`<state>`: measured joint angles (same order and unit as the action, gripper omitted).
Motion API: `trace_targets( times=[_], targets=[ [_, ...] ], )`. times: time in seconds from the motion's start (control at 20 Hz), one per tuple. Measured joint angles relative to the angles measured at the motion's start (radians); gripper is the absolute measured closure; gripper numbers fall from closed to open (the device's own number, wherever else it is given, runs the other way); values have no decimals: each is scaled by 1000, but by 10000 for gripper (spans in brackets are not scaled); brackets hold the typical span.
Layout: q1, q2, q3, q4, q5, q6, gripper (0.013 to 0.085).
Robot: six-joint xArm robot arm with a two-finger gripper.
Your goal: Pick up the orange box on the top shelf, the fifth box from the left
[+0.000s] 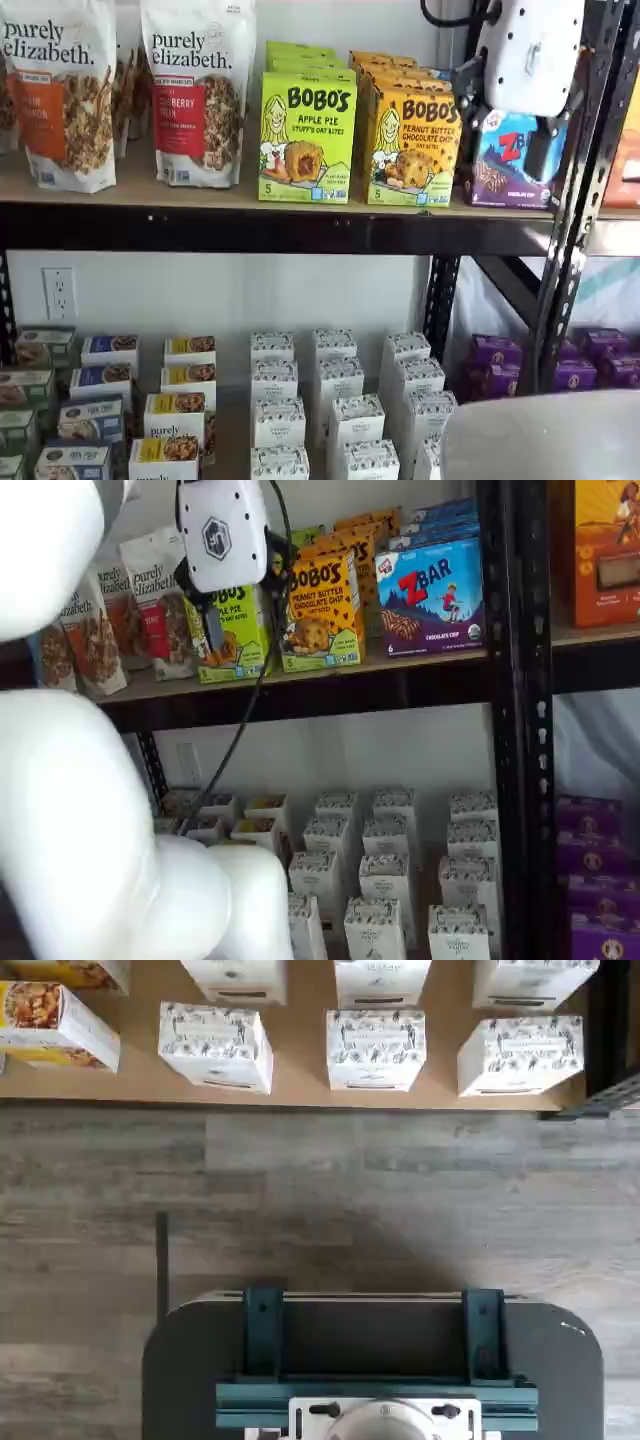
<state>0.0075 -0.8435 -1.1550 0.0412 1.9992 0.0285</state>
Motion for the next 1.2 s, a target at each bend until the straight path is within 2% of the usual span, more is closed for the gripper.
trace_targets(
  times=[0.05,0.1,0.85,1.2],
  targets=[
    [-66,-15,17,70,-22,-34,130],
    [-78,-17,21,87,-27,-41,130],
    [-50,-11,45,84,-67,-21,130],
    [-22,14,40,76,-115,-1,130]
  ],
)
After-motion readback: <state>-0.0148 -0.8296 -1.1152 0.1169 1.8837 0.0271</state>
